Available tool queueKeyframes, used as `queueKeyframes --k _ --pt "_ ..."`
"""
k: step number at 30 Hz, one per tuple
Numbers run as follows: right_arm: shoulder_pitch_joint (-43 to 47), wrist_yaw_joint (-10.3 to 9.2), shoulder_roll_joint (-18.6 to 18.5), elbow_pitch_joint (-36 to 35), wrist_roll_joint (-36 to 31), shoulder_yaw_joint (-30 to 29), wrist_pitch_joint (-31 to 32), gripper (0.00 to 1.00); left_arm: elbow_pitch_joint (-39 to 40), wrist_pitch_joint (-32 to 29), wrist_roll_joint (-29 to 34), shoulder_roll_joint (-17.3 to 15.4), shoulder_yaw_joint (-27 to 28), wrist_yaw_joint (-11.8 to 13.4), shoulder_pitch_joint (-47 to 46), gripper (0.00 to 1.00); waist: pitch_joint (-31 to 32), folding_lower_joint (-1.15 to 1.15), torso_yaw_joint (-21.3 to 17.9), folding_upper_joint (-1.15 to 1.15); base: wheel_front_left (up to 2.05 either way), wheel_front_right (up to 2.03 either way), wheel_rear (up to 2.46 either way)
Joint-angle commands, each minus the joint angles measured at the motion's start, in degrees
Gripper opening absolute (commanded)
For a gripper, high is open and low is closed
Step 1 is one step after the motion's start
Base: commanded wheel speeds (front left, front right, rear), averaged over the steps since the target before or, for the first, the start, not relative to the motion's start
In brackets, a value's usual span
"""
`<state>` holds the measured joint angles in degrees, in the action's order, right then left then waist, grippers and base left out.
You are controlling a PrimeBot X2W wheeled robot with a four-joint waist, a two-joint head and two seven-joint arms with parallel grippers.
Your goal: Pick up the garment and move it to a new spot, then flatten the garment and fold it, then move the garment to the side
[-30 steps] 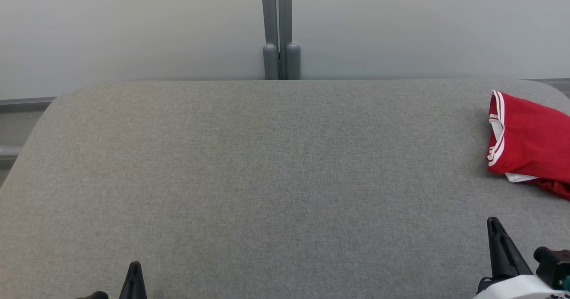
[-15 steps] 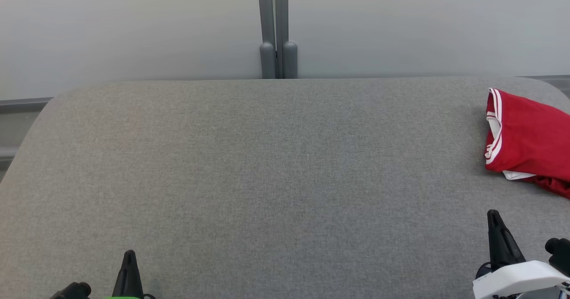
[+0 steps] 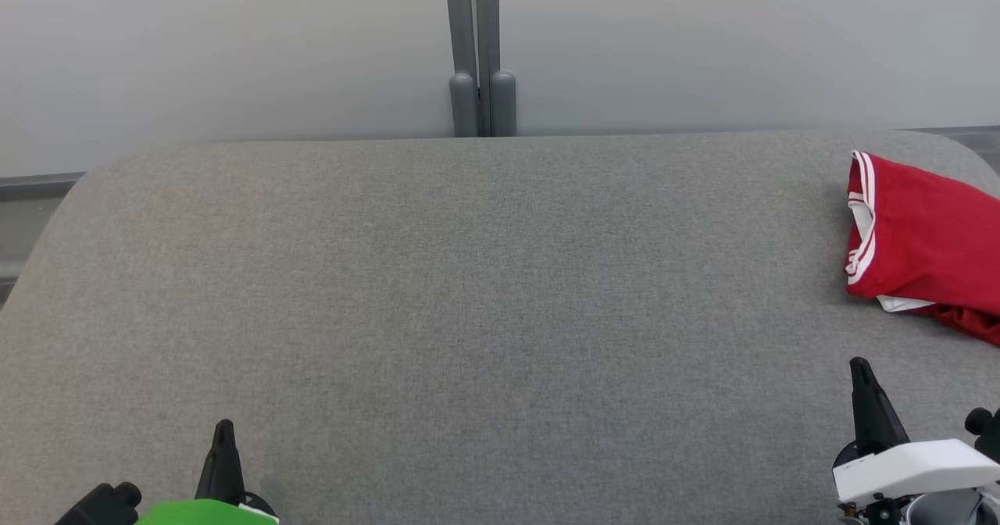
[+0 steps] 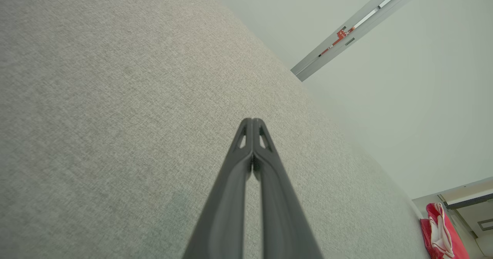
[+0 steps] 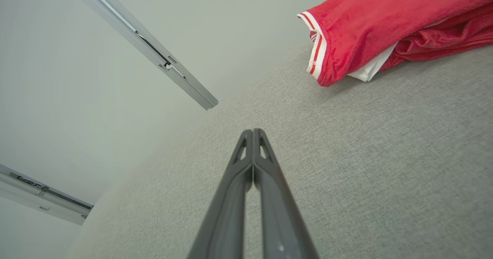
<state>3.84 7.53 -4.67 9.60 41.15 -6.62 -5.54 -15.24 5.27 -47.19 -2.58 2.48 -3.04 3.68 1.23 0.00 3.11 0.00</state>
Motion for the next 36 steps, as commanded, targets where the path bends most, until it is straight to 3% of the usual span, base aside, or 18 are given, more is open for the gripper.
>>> queueKeyframes --k 1,36 --pt "-1.64 -0.02 -0.21 -0.33 2.26 -0.04 0.56 0.0 0.76 -0.38 -2.14 -0.23 0.46 -0.51 -1.83 0.0 -0.03 0.0 -0.05 0.0 0.0 0.0 0.0" --pt "-6.09 -0.02 0.8 2.06 26.73 0.0 6.41 0.0 1.09 -6.18 -23.69 -0.36 2.31 -2.61 -6.19 0.0 -0.59 0.0 -1.29 0.0 0.0 0.0 0.0"
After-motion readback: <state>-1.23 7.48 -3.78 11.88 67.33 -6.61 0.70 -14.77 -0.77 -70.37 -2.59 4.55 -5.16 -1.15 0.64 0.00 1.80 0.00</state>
